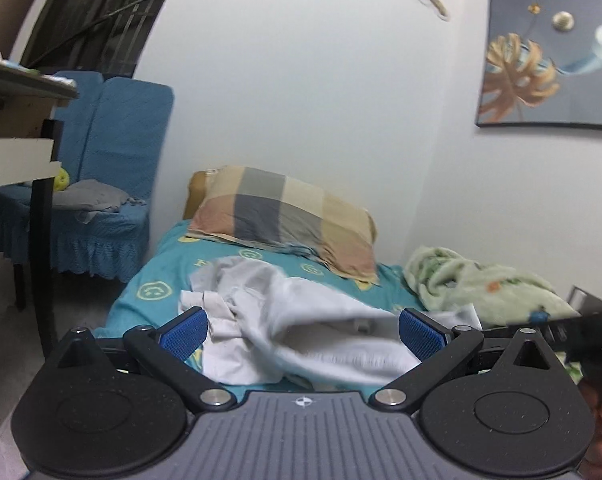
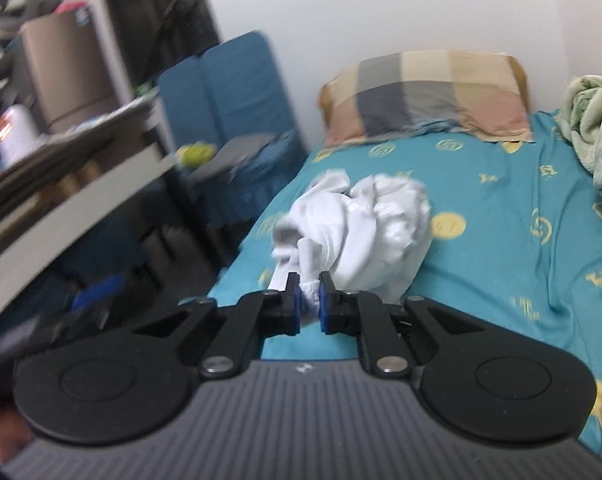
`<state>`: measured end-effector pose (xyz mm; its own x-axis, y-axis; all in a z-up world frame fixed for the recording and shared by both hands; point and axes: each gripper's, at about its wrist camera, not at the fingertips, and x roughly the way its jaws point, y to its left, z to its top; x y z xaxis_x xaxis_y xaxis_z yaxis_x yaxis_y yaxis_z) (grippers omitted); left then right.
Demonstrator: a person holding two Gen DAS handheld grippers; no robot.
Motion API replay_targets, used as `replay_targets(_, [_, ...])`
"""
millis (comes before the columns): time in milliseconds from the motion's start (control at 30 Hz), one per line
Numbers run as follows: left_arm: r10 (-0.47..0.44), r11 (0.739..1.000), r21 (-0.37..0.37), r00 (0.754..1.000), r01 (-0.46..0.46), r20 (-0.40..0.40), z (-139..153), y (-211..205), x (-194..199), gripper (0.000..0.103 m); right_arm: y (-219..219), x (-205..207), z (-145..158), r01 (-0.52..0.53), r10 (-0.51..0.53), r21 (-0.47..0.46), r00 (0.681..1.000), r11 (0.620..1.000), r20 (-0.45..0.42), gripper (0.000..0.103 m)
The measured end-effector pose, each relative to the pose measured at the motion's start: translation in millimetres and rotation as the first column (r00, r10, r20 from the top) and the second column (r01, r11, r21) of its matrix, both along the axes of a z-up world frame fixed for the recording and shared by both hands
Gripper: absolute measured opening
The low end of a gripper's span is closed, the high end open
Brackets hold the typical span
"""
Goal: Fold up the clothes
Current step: 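Grasp the white T-shirt with the right gripper while the left gripper approaches it, then grasp the T-shirt edge with the left gripper while the right gripper holds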
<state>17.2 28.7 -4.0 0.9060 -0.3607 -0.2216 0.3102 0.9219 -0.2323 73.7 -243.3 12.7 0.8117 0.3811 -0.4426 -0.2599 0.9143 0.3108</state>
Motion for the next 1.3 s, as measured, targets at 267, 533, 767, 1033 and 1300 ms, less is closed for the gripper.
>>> replay_targets(267, [-0.003, 0.951, 0.31, 0.999, -0.012, 0.047, -15.0, -47.0, -13.9, 0.102, -37.7, -52.0, -0.7, 0.027, -0.029, 0.056, 0.999, 0.998, 0.029, 0.012])
replay_targets(533, [-0.058, 0.899, 0.429, 0.995, 0.087, -0.079, -53.0, -91.1, 47.5, 0.094, -75.3, -45.9, -9.9, 0.053, -0.058, 0.168, 0.998, 0.984, 0.026, 0.012])
replay_targets(767, [-0.036, 0.932, 0.349, 0.982, 0.1, -0.186, -85.1, -96.5, 107.5, 0.086, -61.4, -40.4, -22.3, 0.006, -0.011, 0.143, 0.999, 0.99, 0.031, 0.012])
replay_targets(1033, [0.054, 0.989, 0.149, 0.961, -0.013, -0.27, -107.4, -61.9, 142.8, 0.078, -47.5, -20.1, -37.2, 0.027, -0.028, 0.06, 0.999, 0.998, 0.016, 0.012])
replay_targets(1300, [0.033, 0.991, 0.137, 0.941, 0.014, -0.337, -121.3, -59.3, 145.2, 0.065, -47.1, -28.2, -26.8, 0.038, -0.047, 0.083, 0.993, 0.996, 0.11, 0.012])
